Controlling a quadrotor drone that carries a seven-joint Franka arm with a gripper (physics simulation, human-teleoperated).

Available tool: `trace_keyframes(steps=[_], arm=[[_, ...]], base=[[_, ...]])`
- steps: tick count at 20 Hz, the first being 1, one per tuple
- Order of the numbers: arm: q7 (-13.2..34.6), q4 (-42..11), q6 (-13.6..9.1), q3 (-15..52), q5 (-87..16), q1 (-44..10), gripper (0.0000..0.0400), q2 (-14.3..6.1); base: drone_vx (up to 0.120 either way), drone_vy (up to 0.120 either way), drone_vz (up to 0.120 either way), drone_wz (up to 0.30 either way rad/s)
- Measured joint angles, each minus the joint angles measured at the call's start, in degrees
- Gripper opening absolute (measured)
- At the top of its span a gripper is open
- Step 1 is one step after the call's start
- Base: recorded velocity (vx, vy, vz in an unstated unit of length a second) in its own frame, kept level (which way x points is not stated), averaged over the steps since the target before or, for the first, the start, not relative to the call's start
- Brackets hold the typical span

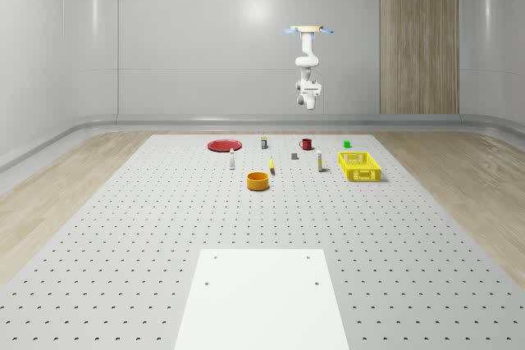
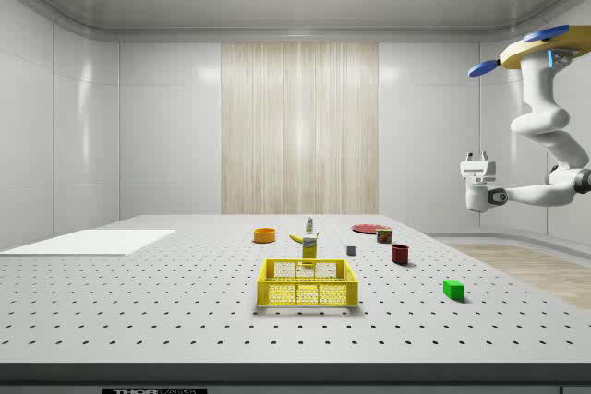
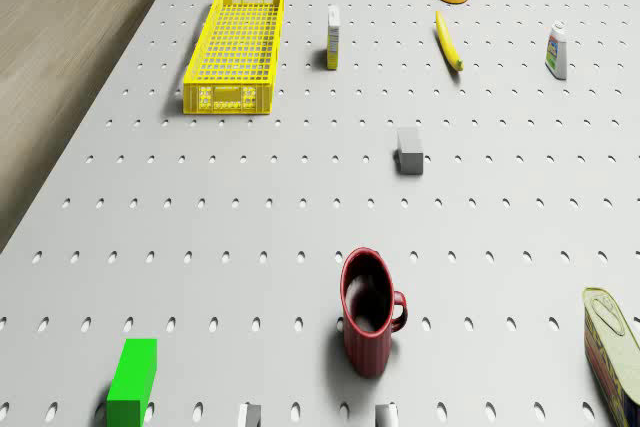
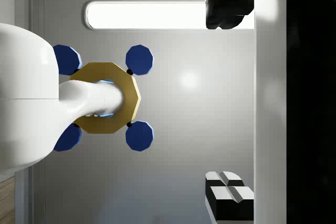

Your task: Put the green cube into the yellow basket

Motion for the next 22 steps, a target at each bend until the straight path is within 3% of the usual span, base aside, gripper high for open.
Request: trace_keyframes(steps=[6, 11, 22], arm=[[-0.1, 7.3, -5.6, 0.1, 0.1, -0.2, 0.0400, 1.4], [-0.1, 12.7, -8.8, 0.1, 0.1, -0.2, 0.0400, 3.4], [-0.2, 16.8, -10.9, 0.2, 0.1, -0.4, 0.0400, 4.9]], base=[[0.100, 0.113, 0.000, 0.000], [0.120, 0.120, 0.000, 0.000], [0.120, 0.120, 0.000, 0.000]])
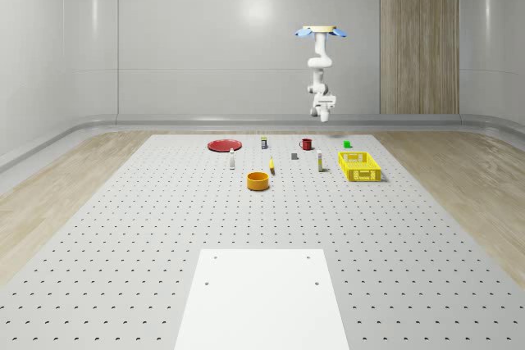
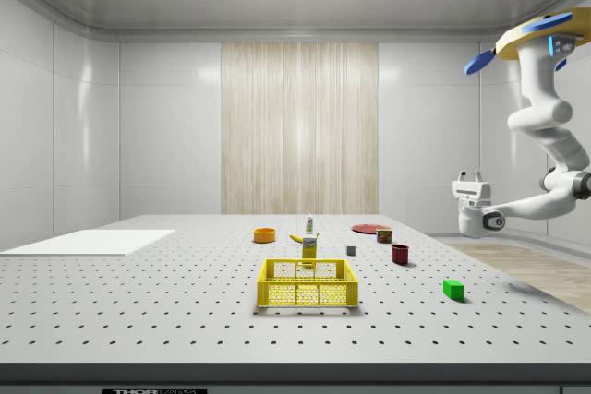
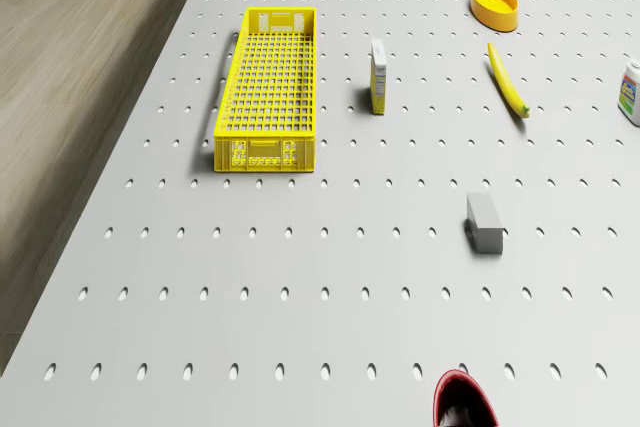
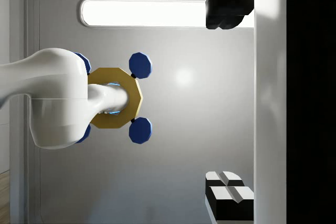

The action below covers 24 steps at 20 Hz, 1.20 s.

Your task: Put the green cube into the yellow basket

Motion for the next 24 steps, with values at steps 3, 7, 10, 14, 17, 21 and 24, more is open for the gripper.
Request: trace_keyframes(steps=[3, 7, 10, 14, 17, 21, 24], arm=[[0.0, 0.1, 0.0, 0.0, 0.0, 0.0, 0.0400, 0.0], [0.0, 0.2, 0.1, 0.0, 0.0, -0.1, 0.0400, -0.1], [0.0, 0.1, 0.2, 0.1, 0.0, -0.1, 0.0400, -0.1], [0.0, 0.0, 0.4, 0.1, 0.0, -0.1, 0.0400, -0.2], [0.0, -0.1, 0.5, 0.1, -0.1, -0.1, 0.0400, -0.3], [0.0, -0.2, 0.7, 0.2, -0.2, -0.2, 0.0400, -0.4], [0.0, -0.3, 0.8, 0.3, -0.3, -0.2, 0.0400, -0.5]], base=[[0.120, 0.120, 0.000, 0.000], [0.120, 0.120, 0.000, 0.000], [0.120, 0.120, 0.000, 0.000], [0.120, 0.120, 0.000, 0.000], [0.120, 0.120, 0.000, 0.000], [0.120, 0.100, 0.000, 0.000], [0.120, 0.000, 0.000, 0.000]])
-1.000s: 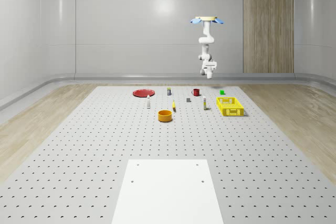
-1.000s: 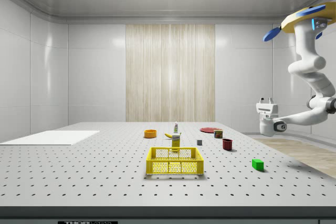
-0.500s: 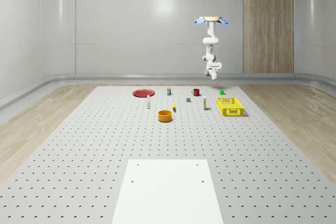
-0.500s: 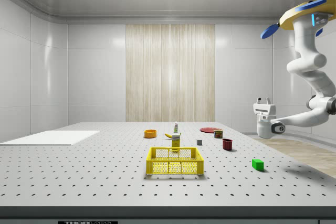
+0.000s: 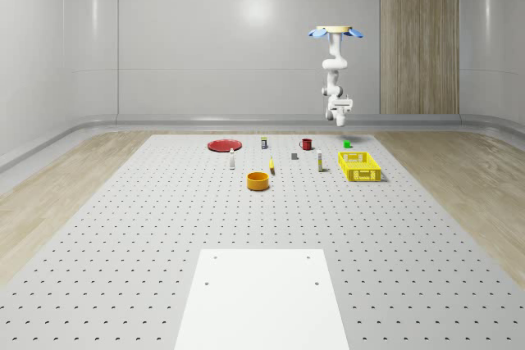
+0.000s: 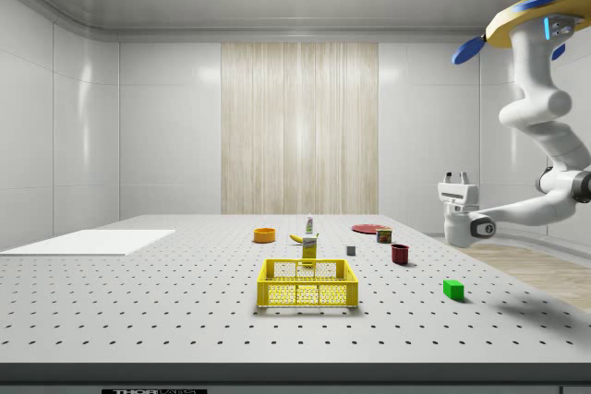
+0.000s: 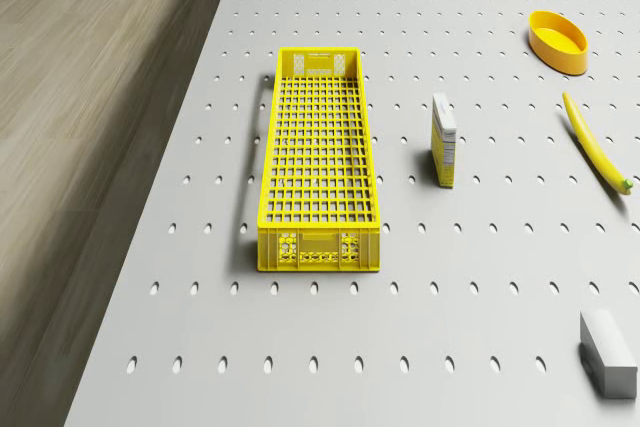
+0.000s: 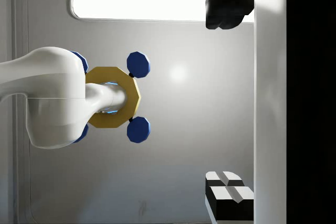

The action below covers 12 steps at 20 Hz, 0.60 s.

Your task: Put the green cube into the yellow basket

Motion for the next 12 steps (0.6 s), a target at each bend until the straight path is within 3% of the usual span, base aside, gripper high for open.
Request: trace_keyframes(steps=[4, 6, 12], arm=[[0.0, -0.1, 0.2, 0.2, -0.3, -0.1, 0.0400, -0.1], [0.1, -0.2, 0.3, 0.4, -0.6, -0.1, 0.0400, -0.2], [0.3, -0.4, 0.5, 1.6, -2.3, -0.5, 0.0400, -0.4]], base=[[0.120, 0.000, -0.080, 0.000], [0.100, 0.000, 0.000, 0.000], [0.000, 0.000, 0.000, 0.000]])
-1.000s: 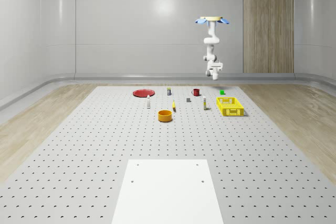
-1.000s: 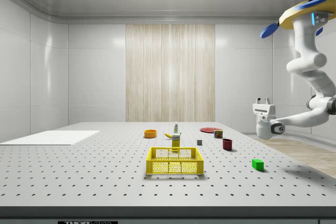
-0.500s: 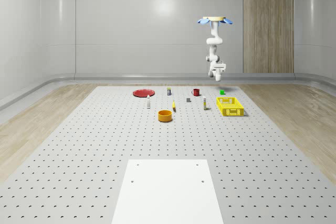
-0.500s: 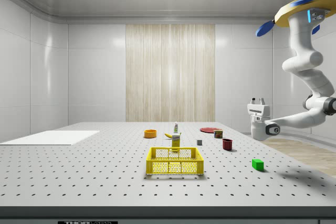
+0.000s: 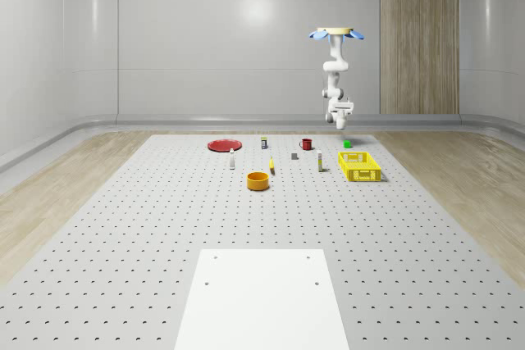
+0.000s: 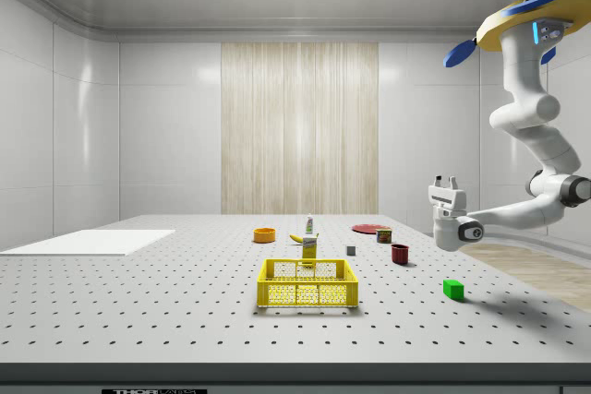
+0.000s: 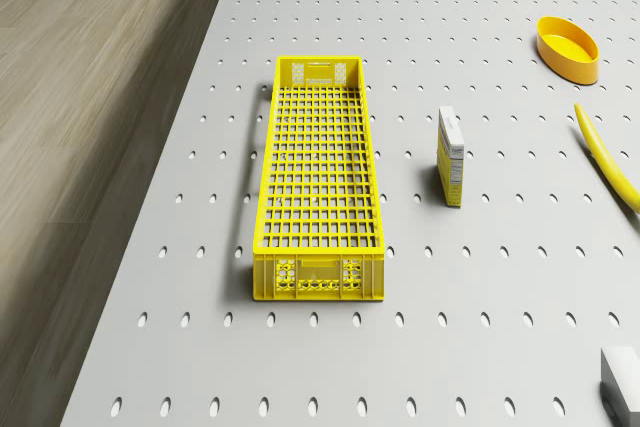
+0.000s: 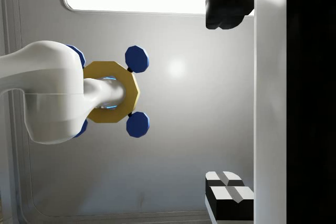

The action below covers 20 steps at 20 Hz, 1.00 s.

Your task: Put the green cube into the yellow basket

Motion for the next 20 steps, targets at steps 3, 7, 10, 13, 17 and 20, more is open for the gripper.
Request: trace_keyframes(steps=[3, 7, 10, 13, 17, 20], arm=[[0.2, -0.2, 0.1, 1.2, -1.7, -0.4, 0.0400, -0.1], [0.8, -0.7, 0.4, 4.2, -5.9, -1.3, 0.0400, -0.3], [1.6, -1.6, 0.6, 8.1, -11.5, -2.5, 0.0400, -0.6], [2.9, -3.8, 1.1, 14.3, -20.3, -4.5, 0.0400, -1.2], [6.4, -11.3, 2.0, 26.6, -39.1, -9.0, 0.0400, -2.9], [11.4, -21.5, 2.4, 37.7, -57.9, -14.3, 0.0400, -5.1]], base=[[0.000, 0.000, 0.000, 0.000], [0.000, 0.000, -0.100, 0.000], [0.000, 0.000, -0.120, 0.000], [0.000, 0.000, -0.120, 0.000], [0.110, 0.000, -0.120, 0.000], [0.120, 0.000, -0.120, 0.000]])
